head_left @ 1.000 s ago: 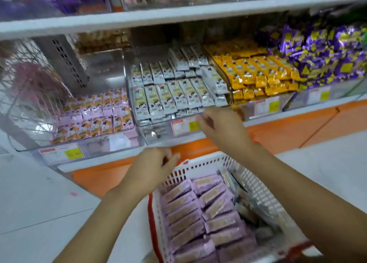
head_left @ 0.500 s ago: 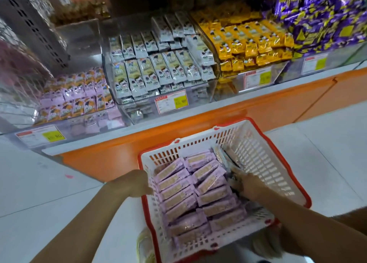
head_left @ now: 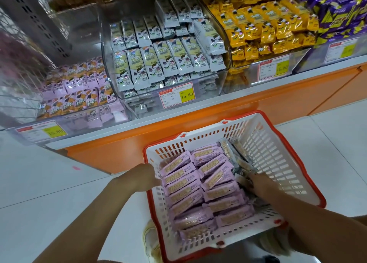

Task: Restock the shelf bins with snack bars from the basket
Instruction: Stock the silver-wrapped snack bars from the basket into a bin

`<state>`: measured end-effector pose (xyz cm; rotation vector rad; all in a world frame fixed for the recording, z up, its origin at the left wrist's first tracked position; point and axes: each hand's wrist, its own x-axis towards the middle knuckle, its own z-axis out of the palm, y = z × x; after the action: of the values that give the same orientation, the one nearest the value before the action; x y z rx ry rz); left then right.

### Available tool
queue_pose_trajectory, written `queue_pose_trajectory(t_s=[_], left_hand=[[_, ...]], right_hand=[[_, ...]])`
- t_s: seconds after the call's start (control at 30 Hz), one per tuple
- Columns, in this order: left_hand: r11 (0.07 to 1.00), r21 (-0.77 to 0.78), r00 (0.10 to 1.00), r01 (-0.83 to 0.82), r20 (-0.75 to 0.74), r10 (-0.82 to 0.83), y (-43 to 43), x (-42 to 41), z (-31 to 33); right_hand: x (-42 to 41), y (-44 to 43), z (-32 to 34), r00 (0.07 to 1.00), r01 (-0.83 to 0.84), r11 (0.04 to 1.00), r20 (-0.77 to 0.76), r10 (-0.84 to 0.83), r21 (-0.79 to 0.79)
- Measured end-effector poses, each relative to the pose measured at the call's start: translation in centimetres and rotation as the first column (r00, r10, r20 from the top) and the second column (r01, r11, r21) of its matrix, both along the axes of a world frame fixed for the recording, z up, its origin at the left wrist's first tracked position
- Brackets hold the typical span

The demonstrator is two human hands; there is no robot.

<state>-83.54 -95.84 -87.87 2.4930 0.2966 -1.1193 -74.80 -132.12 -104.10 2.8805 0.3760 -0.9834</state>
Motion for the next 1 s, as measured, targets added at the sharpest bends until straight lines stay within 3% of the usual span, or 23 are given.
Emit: queue_pose_trajectory(t_s=[0.1, 0.3, 0.4, 0.5, 0.57, 0.63, 0.7, 0.77, 0.83, 0.93, 1.0], left_hand=[[1.0, -0.005, 1.0, -0.012, 0.006, 0.012, -0.2, 0.0, 0.1], [0.999, 0.04, 0.999, -0.015, -0.028, 0.016, 0.1, 0.4, 0.0], [0.996, 0.094, 1.0, 0.003, -0.017, -0.001, -0.5, 0.9, 0.9], [0.998, 0.066, 0.998, -0.002, 0.061, -0.002, -1.3, 1.5, 1.8], [1.0, 0.001, 0.994, 0.015, 0.106, -0.015, -1.7, 1.6, 2.6], [0.995, -0.096, 0.984, 0.009, 0.176, 0.008, -1.9, 1.6, 3.0], [0.971, -0.239, 0.96, -0.025, 0.264, 0.09, -2.6, 1.6, 3.9], [0.909, -0.409, 0.932, -0.085, 0.291, 0.218, -3.5, 2.0, 5.3], [0.811, -0.573, 0.906, -0.119, 0.271, 0.324, -4.5, 2.2, 7.2], [0.638, -0.759, 0.879, -0.129, 0.21, 0.428, -5.8, 1.8, 8.9], [0.608, -0.786, 0.854, -0.114, 0.236, 0.464, -6.3, 1.5, 9.4]], right_hand=[[0.7, 0.2, 0.2, 0.999, -0.031, 0.998, -0.029, 0.033, 0.053], [2.5, 0.8, 1.5, 0.977, -0.186, 0.982, -0.11, 0.181, -0.034], [3.2, 1.2, 3.6, 0.97, -0.194, 0.98, -0.142, 0.197, 0.034], [4.3, 1.4, 5.9, 0.989, -0.117, 0.982, -0.067, 0.129, 0.15], [4.7, 1.6, 7.7, 1.0, 0.007, 0.957, -0.009, -0.004, 0.289], [4.5, 2.4, 10.6, 0.989, 0.138, 0.871, -0.021, -0.146, 0.472], [3.7, 3.7, 14.7, 0.957, 0.285, 0.703, -0.23, -0.175, 0.652], [2.7, 5.3, 18.5, 0.864, 0.428, 0.566, -0.503, -0.028, 0.704], [1.7, 6.8, 21.0, 0.84, 0.362, 0.58, -0.525, 0.136, 0.73], [0.5, 9.6, 23.3, 0.854, 0.227, 0.612, -0.457, 0.248, 0.757], [0.1, 10.9, 24.4, 0.859, 0.191, 0.605, -0.429, 0.278, 0.773]])
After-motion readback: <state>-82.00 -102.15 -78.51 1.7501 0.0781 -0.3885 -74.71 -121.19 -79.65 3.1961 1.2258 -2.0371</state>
